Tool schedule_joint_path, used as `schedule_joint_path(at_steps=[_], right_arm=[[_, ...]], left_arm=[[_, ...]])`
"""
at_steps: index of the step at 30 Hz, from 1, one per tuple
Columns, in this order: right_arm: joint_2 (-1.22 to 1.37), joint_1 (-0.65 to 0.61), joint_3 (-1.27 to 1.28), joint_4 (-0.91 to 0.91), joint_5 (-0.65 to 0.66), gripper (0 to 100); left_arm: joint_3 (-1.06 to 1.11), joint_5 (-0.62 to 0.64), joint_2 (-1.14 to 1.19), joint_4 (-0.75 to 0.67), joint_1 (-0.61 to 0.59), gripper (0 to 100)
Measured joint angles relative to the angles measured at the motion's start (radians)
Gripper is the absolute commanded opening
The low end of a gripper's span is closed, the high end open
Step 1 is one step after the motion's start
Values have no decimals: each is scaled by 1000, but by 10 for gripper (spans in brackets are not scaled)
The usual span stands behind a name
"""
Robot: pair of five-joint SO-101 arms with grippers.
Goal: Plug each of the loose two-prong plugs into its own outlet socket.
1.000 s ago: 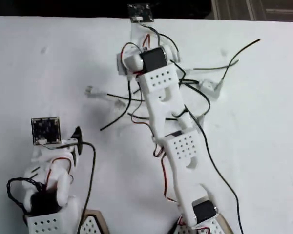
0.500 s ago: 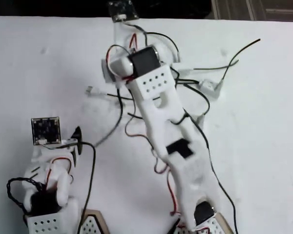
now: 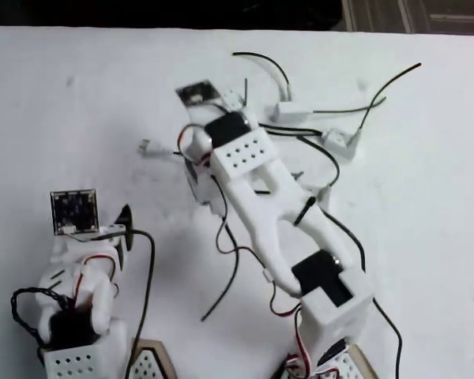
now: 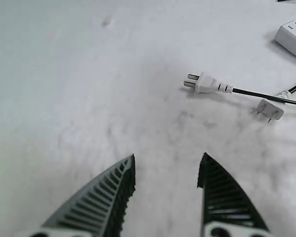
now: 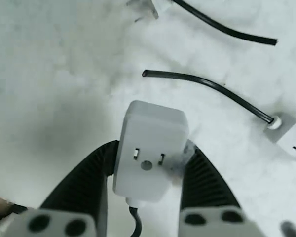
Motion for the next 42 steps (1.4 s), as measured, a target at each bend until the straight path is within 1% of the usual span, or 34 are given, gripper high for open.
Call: schedule_joint_path(at_steps=[3, 7, 11, 13, 17, 19, 22, 25, 30, 36, 39, 42], right_arm=[[-32, -18, 114, -44, 0, 17], [-91, -32, 215, -54, 11, 17], [-173, -29, 227, -54, 101, 25], [-236, -43, 227, -54, 127, 79], [-411, -86, 222, -28, 141, 262], [-506, -104, 199, 6, 141, 294], [-640, -109, 167, 37, 141, 279], [-709, -109, 161, 43, 141, 258], [-733, -107, 161, 43, 141, 221], [-733, -103, 161, 117, 141, 152], [-733, -35, 161, 127, 144, 126], [-733, 83, 161, 129, 167, 94]], left_arm=[[0, 0, 0, 0, 0, 219], [0, 0, 0, 0, 0, 220], [0, 0, 0, 0, 0, 221], [0, 0, 0, 0, 0, 221], [0, 0, 0, 0, 0, 221], [0, 0, 0, 0, 0, 221], [0, 0, 0, 0, 0, 221], [0, 0, 0, 0, 0, 221], [0, 0, 0, 0, 0, 221], [0, 0, 0, 0, 0, 221], [0, 0, 0, 0, 0, 221], [0, 0, 0, 0, 0, 228]])
